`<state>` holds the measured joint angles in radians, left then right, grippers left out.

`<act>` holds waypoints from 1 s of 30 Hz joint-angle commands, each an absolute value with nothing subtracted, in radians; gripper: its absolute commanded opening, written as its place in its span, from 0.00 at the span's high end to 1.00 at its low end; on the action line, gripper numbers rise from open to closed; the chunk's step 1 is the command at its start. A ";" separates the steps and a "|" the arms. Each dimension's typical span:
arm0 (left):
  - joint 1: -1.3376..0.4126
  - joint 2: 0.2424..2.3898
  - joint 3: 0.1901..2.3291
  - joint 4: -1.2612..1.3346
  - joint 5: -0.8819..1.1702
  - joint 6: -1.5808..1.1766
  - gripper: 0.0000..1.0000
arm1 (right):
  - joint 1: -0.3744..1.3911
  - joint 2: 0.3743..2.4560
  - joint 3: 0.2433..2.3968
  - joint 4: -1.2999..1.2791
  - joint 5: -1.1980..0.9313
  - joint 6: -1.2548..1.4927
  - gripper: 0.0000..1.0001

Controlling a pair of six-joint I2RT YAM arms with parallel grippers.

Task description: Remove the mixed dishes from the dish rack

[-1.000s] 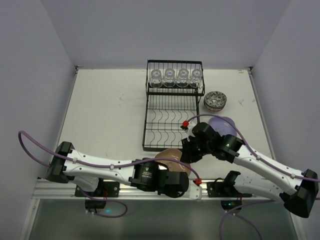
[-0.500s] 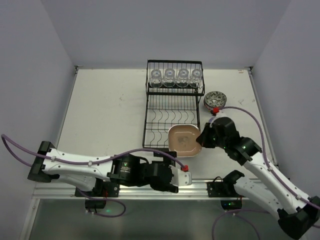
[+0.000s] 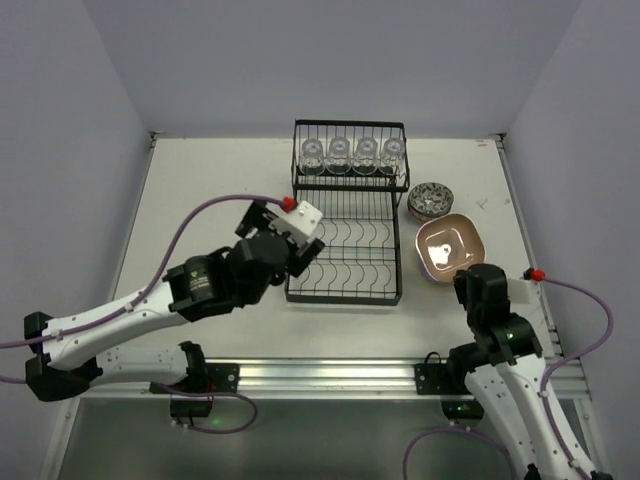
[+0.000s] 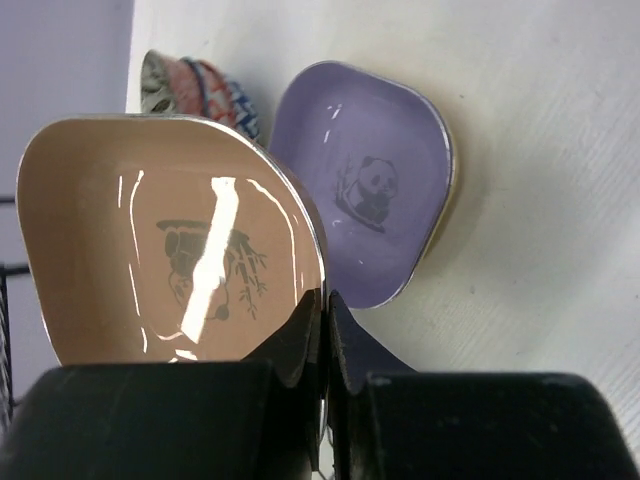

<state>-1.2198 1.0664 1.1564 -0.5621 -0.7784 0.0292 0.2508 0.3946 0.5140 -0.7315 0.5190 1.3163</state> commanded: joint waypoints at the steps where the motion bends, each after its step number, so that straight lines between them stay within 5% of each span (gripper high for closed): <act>1: -1.077 1.031 1.201 -0.491 -0.789 -0.078 0.00 | 0.244 0.486 0.518 -0.741 0.675 1.676 1.00; 12: -0.933 1.032 1.164 -0.500 -0.620 -0.071 0.00 | 0.222 0.935 0.595 -0.678 0.701 1.809 1.00; 26: -0.919 1.042 1.192 -0.538 -0.566 -0.080 0.00 | 0.193 1.003 0.598 -0.566 0.690 1.654 0.93; 28: -0.914 1.042 1.201 -0.540 -0.565 -0.084 0.00 | 0.193 1.000 0.586 -0.566 0.678 1.661 0.80; 29: -0.911 1.042 1.203 -0.541 -0.563 -0.086 0.00 | 0.193 0.993 0.583 -0.566 0.677 1.661 0.54; 30: -0.910 1.042 1.207 -0.541 -0.561 -0.087 0.00 | 0.193 0.988 0.583 -0.566 0.669 1.657 0.45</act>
<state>-0.9226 1.0431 1.1648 -0.5461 -0.5720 -0.0673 0.1967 1.0008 0.5613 -0.5961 0.6140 1.6535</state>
